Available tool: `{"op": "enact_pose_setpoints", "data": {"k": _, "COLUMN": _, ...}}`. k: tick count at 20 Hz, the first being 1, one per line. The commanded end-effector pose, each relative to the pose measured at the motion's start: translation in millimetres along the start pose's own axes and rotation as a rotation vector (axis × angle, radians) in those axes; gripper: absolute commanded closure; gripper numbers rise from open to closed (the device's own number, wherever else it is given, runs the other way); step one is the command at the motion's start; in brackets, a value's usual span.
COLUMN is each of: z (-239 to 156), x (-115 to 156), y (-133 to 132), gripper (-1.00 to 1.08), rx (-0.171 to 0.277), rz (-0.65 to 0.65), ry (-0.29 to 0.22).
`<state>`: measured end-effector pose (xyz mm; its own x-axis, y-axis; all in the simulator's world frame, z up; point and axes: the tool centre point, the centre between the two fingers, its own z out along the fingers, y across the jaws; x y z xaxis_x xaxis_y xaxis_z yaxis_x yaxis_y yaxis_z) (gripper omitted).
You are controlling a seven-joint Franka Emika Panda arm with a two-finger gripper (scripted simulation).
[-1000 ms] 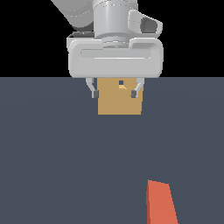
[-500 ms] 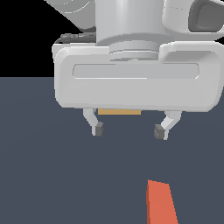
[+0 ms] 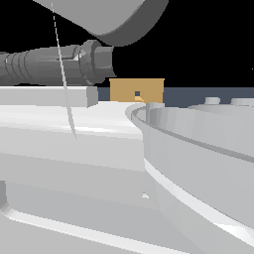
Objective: Insert the peg into the horizontal hole in a box.
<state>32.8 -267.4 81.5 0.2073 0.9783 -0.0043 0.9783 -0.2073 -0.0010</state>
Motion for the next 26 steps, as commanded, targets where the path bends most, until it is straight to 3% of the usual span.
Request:
{"op": "enact_pose_setpoints", "data": {"k": 1, "z": 5.6, "x": -17.0, "y": 5.0, "gripper": -0.92, "rx": -0.001, "rz": 0.014, "ry": 0.002}}
{"op": "enact_pose_setpoints", "data": {"k": 10, "z": 15.2, "x": -47.1, "y": 12.4, "gripper": -0.92, "rx": -0.001, "rz": 0.042, "ry": 0.004}}
{"op": "enact_pose_setpoints", "data": {"k": 18, "z": 22.1, "x": -48.3, "y": 12.3, "gripper": -0.92, "rx": -0.001, "rz": 0.044, "ry": 0.004}}
{"op": "enact_pose_setpoints", "data": {"k": 26, "z": 61.1, "x": -48.1, "y": 11.8, "gripper": -0.92, "rx": -0.001, "rz": 0.044, "ry": 0.004}}
